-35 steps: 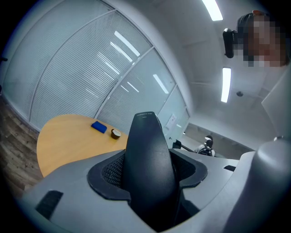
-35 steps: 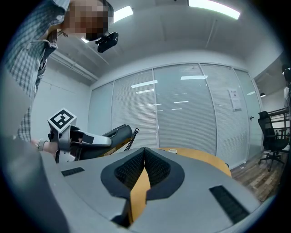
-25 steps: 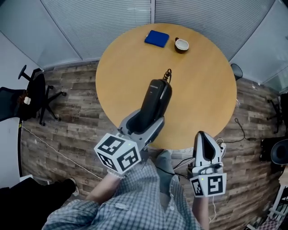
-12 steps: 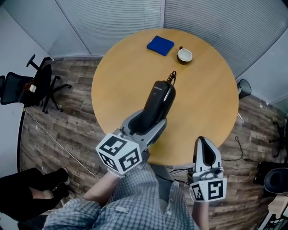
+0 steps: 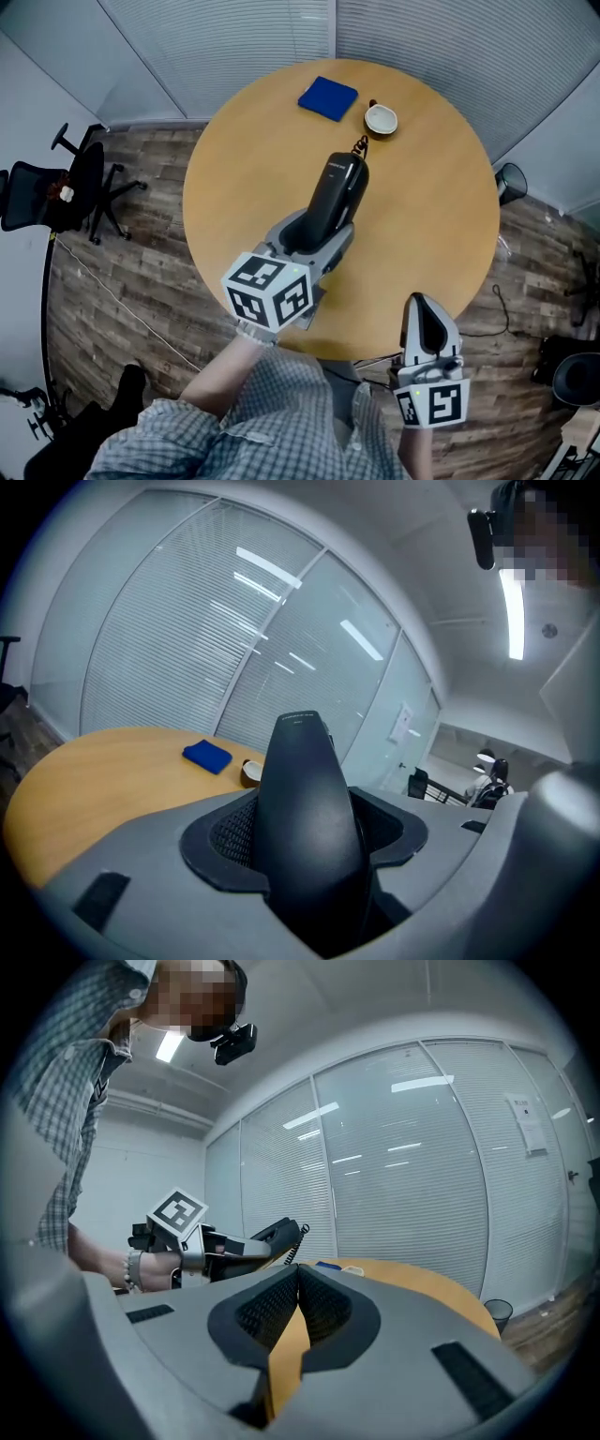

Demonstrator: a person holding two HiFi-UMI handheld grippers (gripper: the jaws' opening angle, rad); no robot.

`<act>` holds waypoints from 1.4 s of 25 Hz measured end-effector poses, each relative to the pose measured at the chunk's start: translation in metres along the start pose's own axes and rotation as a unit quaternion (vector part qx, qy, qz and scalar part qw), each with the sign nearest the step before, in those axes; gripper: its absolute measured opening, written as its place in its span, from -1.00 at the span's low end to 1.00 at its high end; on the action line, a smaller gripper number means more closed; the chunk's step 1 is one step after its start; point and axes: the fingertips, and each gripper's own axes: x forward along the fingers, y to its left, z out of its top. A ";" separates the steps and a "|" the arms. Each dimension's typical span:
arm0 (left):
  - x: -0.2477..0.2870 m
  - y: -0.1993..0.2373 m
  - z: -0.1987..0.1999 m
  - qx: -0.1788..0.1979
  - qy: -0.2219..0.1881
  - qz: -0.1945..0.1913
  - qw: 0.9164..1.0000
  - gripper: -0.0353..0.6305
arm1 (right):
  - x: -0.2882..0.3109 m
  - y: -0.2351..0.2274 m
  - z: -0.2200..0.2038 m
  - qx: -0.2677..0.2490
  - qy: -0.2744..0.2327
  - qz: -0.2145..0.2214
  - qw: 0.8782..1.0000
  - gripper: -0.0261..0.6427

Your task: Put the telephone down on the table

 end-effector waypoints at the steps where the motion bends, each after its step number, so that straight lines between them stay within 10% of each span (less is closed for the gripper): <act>1: 0.008 0.004 0.000 0.000 0.003 0.001 1.000 -0.05 | 0.001 -0.002 -0.001 0.001 0.004 -0.003 1.000 -0.89; 24: 0.200 0.093 -0.065 0.012 0.131 0.061 0.989 -0.05 | 0.010 -0.045 -0.039 0.046 0.058 -0.064 0.995 -0.89; 35: 0.241 0.113 -0.119 0.079 0.225 0.120 0.964 -0.05 | -0.005 -0.062 -0.051 0.068 0.066 -0.095 0.991 -0.89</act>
